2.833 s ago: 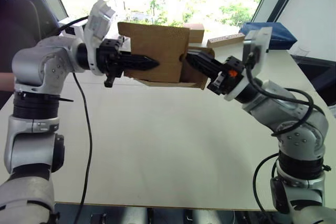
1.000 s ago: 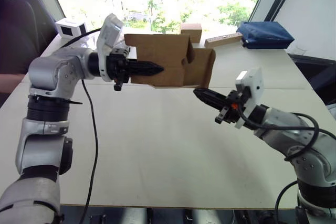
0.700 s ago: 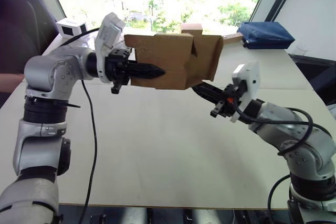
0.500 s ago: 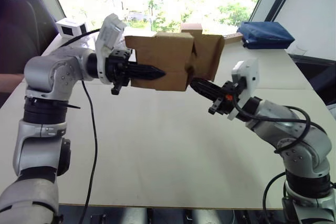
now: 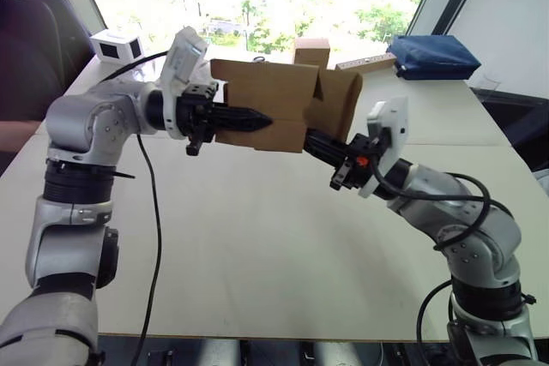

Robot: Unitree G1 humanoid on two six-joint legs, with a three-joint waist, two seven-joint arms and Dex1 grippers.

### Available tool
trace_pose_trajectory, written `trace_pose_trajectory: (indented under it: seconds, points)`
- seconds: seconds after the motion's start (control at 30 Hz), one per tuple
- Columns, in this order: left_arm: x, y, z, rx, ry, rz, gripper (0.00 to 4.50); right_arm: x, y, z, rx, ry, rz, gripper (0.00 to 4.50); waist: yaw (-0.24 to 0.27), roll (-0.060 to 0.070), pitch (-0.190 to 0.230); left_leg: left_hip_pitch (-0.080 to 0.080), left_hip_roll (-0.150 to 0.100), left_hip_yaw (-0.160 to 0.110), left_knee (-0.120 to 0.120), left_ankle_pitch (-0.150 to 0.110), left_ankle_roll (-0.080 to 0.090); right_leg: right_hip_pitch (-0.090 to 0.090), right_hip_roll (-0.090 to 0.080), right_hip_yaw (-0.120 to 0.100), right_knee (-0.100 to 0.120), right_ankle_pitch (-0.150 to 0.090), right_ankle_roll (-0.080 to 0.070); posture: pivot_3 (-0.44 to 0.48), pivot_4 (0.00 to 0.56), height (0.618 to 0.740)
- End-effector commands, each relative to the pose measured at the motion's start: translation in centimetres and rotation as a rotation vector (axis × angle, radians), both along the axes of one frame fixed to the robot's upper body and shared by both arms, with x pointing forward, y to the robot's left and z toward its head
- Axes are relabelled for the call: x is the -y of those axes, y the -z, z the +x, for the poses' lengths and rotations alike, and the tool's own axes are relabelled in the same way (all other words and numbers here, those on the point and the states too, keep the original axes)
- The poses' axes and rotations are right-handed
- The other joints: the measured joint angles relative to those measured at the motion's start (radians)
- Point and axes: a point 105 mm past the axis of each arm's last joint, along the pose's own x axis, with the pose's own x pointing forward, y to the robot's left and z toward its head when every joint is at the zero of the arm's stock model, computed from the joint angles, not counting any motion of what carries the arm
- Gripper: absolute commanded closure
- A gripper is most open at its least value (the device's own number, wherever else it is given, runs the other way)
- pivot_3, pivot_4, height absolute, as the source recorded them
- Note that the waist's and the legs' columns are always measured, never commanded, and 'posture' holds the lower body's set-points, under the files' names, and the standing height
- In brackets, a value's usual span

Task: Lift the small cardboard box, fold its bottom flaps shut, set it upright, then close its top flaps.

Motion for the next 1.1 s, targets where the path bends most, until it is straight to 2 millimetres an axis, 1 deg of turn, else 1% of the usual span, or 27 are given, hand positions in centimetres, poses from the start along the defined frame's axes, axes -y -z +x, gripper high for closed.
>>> trace_pose_trajectory:
  seconds: [0.03, 0.1, 0.2, 0.3, 0.37, 0.43, 0.5, 0.53, 0.57, 0.63, 0.7, 0.77, 0.87, 0.97, 1.03, 1.1]
  points:
    - [-0.5, -0.9, -0.1, 0.054, -0.017, -0.016, 4.5, 0.3, -1.5, -0.9, 0.065, -0.02, 0.004, 4.42, 0.001, 0.0, 0.0, 0.0, 0.0, 0.0, 0.0, 0.0, 0.0, 0.0, 0.0, 0.0, 0.0, 0.0, 0.0, 0.0, 0.15, 0.74]
    - [-0.6, -1.0, 0.0, 0.059, -0.026, -0.018, 4.5, 0.8, -1.8, -1.3, 0.07, -0.02, -0.004, 4.42, 0.001, 0.0, 0.0, 0.0, 0.0, 0.0, 0.0, 0.0, 0.0, 0.0, 0.0, 0.0, 0.0, 0.0, 0.0, 0.0, 0.15, 0.74]
    - [-0.7, -1.1, 0.1, 0.06, -0.035, -0.026, 4.5, 1.7, -1.8, -2.3, 0.064, -0.046, -0.073, 4.42, 0.001, 0.0, 0.0, 0.0, 0.0, 0.0, 0.0, 0.0, 0.0, 0.0, -0.001, 0.0, 0.0, 0.0, 0.0, 0.0, 0.15, 0.74]
    - [-0.8, -1.1, 0.2, 0.063, -0.037, -0.029, 4.5, 3.1, -3.5, -3.9, 0.019, -0.122, -0.05, 4.42, 0.002, 0.0, 0.0, 0.0, 0.0, 0.0, 0.0, 0.0, 0.0, 0.0, -0.001, 0.0, -0.001, 0.0, 0.0, 0.0, 0.15, 0.74]
    - [-0.8, -1.2, 0.2, 0.067, -0.036, -0.034, 4.5, 4.2, -3.8, -4.0, -0.024, -0.119, -0.012, 4.42, 0.002, 0.0, 0.0, 0.0, 0.0, 0.0, 0.0, 0.0, 0.0, 0.0, -0.001, 0.0, -0.001, 0.0, 0.0, 0.0, 0.15, 0.74]
    - [-0.7, -1.3, 0.1, 0.07, -0.03, -0.039, 4.5, 6.1, -4.6, -2.8, -0.028, -0.035, 0.082, 4.42, 0.002, 0.0, 0.0, 0.0, 0.0, 0.0, 0.0, 0.0, 0.0, 0.001, -0.001, 0.0, 0.0, 0.0, 0.0, 0.0, 0.15, 0.74]
    - [-0.6, -1.4, -0.1, 0.075, -0.02, -0.042, 4.5, 8.4, -5.3, -1.1, -0.006, 0.085, 0.18, 4.42, 0.0, 0.0, 0.0, 0.001, 0.0, 0.0, 0.0, 0.0, 0.0, 0.001, -0.001, 0.0, 0.0, 0.0, 0.0, 0.0, 0.15, 0.74]
    - [-0.5, -1.4, -0.2, 0.079, -0.014, -0.042, 4.5, 9.6, -5.3, 0.0, 0.006, 0.166, 0.208, 4.42, 0.0, 0.0, 0.0, 0.001, 0.0, 0.0, 0.0, 0.0, 0.0, 0.001, -0.001, 0.0, 0.0, 0.0, 0.0, 0.0, 0.15, 0.74]
    - [-0.4, -1.5, -0.3, 0.083, -0.008, -0.044, 4.5, 10.5, -5.1, 0.8, 0.014, 0.227, 0.211, 4.42, 0.001, 0.0, 0.0, 0.001, 0.0, 0.0, 0.0, 0.0, 0.0, 0.001, -0.001, 0.0, 0.0, 0.0, 0.0, 0.0, 0.15, 0.74]
    - [-0.3, -1.8, -0.7, 0.09, 0.008, -0.046, 4.5, 11.6, -4.2, 2.8, 0.032, 0.351, 0.181, 4.42, 0.001, 0.0, 0.0, 0.001, 0.0, 0.0, 0.0, 0.0, 0.0, 0.001, -0.001, 0.0, 0.0, 0.0, 0.0, 0.0, 0.15, 0.74]
    - [-0.1, -2.0, -1.0, 0.098, 0.02, -0.048, 4.5, 11.7, -3.6, 4.3, 0.046, 0.406, 0.165, 4.42, -0.002, 0.0, 0.0, 0.0, 0.0, 0.001, 0.0, 0.0, 0.0, 0.0, -0.001, 0.0, 0.0, 0.0, 0.0, 0.0, 0.15, 0.74]
    - [0.0, -2.2, -1.2, 0.103, 0.026, -0.049, 4.5, 11.4, -3.4, 5.0, 0.051, 0.406, 0.182, 4.42, -0.003, 0.0, 0.0, 0.0, 0.0, 0.001, 0.0, 0.0, 0.0, 0.0, -0.001, 0.001, 0.0, 0.0, 0.0, 0.0, 0.15, 0.74]
    - [0.1, -2.4, -1.5, 0.109, 0.033, -0.05, 4.5, 9.7, -2.4, 5.6, 0.045, 0.359, 0.137, 4.42, -0.002, 0.001, 0.001, 0.0, 0.0, 0.001, 0.0, 0.0, 0.0, 0.0, 0.0, 0.001, 0.001, 0.0, 0.0, 0.0, 0.15, 0.74]
    - [0.0, -2.8, -1.3, 0.108, 0.017, -0.067, 4.5, 8.0, -3.0, 5.3, 0.057, 0.28, 0.182, 4.42, -0.002, 0.001, 0.001, 0.0, 0.0, 0.001, 0.0, 0.0, 0.0, 0.0, 0.0, 0.001, 0.001, 0.0, 0.0, 0.0, 0.15, 0.74]
    - [-0.2, -3.1, -0.7, 0.099, -0.018, -0.091, 4.5, 6.6, -3.6, 4.4, 0.061, 0.199, 0.225, 4.42, -0.002, 0.001, 0.001, 0.0, 0.0, 0.001, 0.0, 0.0, 0.0, 0.0, 0.0, 0.001, 0.001, 0.0, 0.0, 0.0, 0.15, 0.74]
    - [-0.3, -3.0, -0.3, 0.098, -0.034, -0.087, 4.5, 5.6, -4.1, 3.5, 0.06, 0.131, 0.269, 4.42, -0.001, 0.001, 0.001, 0.0, 0.0, 0.0, 0.0, 0.0, 0.0, 0.0, 0.0, 0.001, 0.001, 0.0, 0.0, 0.0, 0.15, 0.74]
